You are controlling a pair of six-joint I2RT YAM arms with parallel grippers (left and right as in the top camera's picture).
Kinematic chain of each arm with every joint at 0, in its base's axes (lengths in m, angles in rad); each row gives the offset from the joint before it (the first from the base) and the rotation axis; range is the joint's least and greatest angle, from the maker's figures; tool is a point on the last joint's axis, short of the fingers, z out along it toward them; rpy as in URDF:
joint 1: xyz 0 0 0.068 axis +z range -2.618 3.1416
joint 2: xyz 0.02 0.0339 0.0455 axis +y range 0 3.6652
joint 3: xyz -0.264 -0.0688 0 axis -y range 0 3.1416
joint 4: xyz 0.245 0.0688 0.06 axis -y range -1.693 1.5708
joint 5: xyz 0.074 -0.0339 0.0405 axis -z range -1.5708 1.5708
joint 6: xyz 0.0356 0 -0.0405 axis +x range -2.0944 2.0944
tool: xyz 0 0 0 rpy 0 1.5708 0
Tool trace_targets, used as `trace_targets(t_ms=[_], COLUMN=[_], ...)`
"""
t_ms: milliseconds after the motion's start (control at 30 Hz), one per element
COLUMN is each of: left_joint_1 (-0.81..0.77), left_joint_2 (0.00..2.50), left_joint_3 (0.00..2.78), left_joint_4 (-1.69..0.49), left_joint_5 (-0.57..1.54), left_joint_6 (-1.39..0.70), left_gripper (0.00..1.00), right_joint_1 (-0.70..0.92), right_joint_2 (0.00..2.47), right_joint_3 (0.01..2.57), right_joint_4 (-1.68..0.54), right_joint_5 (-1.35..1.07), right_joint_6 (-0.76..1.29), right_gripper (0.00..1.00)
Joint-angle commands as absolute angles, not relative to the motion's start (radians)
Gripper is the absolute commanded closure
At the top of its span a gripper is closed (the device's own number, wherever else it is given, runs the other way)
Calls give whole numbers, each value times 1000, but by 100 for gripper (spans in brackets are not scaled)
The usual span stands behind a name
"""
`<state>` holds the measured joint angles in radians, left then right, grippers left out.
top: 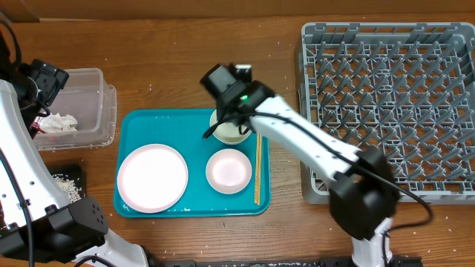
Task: Sort waste into correct bins and load items into the dishwasher
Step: 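Carry the cup right and place it upright in the dish rack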
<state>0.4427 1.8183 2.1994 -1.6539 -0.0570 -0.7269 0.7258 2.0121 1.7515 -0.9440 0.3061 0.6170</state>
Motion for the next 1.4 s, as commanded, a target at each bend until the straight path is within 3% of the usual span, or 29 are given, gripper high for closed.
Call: trace_targets(t_ms=[0,267,467,767,867,967,1233,1367], left_joint_1=[439,439,439,439,439,439,439,439], left_joint_2=[1822,1822,1822,1822,1822,1822,1822,1822], left_joint_3=[2200,2200,2200,2200,2200,2200,2200,2200], left_joint_4=[-1656,-1656,-1656,-1656,-1656,-1656,-1656,-1656], left_joint_5=[-70,-70,-70,-70,-70,-70,-70,-70], left_joint_6=[-733,-733,-733,-733,-733,-733,-733,-733], left_gripper=[0,0,0,0,0,0,0,0], right_joint_1=[636,306,9,-278,-322,-323,-252,-109], right_joint_2=[1817,1635,1679,1795,1815,1815,1808,1792], right_joint_3=[1791,1791,1755,1721,1721,1721,1723,1723], right_joint_4=[-973,-1085,-1134,-1143,-1166,-1176,-1237,-1218], right_joint_5=[412,424,365,238,207,205,-38,-136], right_joint_6=[624,585,515,467,459,460,464,464], right_gripper=[38,34,31,30,23,0,0,0])
